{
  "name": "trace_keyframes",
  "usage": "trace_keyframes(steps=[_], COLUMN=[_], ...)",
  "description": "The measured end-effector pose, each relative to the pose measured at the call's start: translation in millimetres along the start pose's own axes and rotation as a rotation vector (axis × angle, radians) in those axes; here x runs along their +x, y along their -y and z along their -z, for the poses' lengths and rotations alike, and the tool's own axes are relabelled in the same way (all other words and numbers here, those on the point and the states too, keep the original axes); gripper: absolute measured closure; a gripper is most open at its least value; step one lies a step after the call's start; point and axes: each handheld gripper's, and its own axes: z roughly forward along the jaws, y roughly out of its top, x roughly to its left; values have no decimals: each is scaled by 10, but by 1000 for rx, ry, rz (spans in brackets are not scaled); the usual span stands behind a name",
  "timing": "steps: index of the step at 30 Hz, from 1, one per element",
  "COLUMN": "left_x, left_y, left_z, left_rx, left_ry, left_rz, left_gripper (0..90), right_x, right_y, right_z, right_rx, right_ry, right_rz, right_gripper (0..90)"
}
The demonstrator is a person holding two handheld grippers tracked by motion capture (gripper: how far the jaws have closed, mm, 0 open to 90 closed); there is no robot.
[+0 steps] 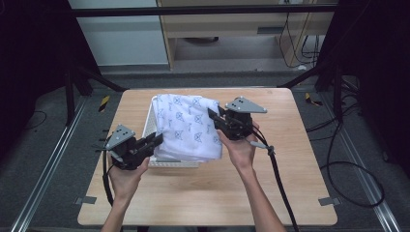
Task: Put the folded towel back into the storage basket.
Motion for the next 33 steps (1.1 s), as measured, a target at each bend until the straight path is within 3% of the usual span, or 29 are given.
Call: trace_keyframes(steps=[10,16,33], left_x=[204,351,567], left_y=[-7,-1,19], left_z=[9,15,-114], left_rx=[-5,-11,9], left_ry=[-36,-48,-87], left_rz=[24,62,84], left_gripper=[768,769,769], right_x=[112,163,204], right_y=[-102,-138,-120], right_z=[-237,-361,-700], right_rx=[10,12,24], right_ry=[-8,-13,-3], right_rz=[13,17,10], right_gripper=[730,730,730])
